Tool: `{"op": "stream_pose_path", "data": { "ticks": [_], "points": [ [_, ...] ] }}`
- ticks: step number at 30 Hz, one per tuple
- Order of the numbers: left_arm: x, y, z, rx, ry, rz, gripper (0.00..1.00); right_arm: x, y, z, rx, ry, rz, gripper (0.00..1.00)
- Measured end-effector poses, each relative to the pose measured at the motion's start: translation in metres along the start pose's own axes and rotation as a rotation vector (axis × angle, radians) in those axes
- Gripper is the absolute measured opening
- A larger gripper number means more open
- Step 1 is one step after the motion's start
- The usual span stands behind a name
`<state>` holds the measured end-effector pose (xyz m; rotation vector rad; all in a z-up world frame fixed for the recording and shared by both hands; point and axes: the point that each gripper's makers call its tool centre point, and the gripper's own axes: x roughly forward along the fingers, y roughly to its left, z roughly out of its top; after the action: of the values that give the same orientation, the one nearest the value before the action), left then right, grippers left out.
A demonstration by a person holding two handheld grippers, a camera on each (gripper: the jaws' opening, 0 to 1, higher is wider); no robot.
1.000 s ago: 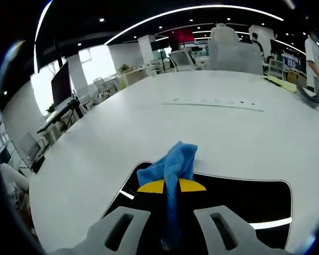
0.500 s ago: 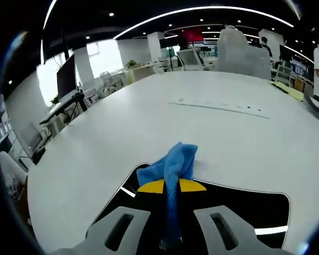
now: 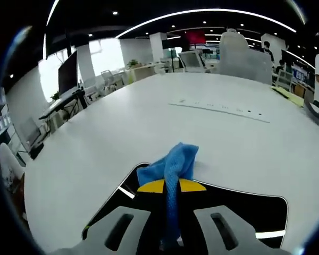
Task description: Wipe the mirror surface with the cleaning cloth until all visible marks leave the cleaned area.
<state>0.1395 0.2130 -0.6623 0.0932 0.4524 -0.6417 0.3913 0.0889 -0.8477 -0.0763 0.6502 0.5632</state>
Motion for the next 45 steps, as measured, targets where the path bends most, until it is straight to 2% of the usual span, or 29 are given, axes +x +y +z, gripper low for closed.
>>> {"op": "stream_pose_path", "data": {
  "ticks": [4,16,25,28,38,45],
  "points": [
    [0.000,0.000,-0.001,0.003,0.007,-0.002,0.80,0.004,-0.002,0.003,0.059,0.002,-0.003,0.03],
    [-0.001,0.003,-0.003,0.001,0.014,0.008,0.80,0.016,0.002,0.009,0.008,0.003,-0.005,0.03],
    [-0.003,0.004,0.002,-0.015,-0.008,0.015,0.80,0.018,0.010,0.012,0.049,-0.013,0.034,0.04],
    [-0.005,0.004,0.003,-0.013,-0.012,0.022,0.80,0.021,0.017,0.012,0.006,-0.007,0.044,0.04],
    [-0.016,0.003,-0.005,-0.021,-0.005,0.047,0.79,0.014,0.035,0.005,-0.044,-0.011,0.079,0.04],
    [-0.019,-0.002,0.001,-0.010,-0.019,0.052,0.79,0.004,0.048,-0.001,-0.054,-0.020,0.095,0.04]
  ]
}}
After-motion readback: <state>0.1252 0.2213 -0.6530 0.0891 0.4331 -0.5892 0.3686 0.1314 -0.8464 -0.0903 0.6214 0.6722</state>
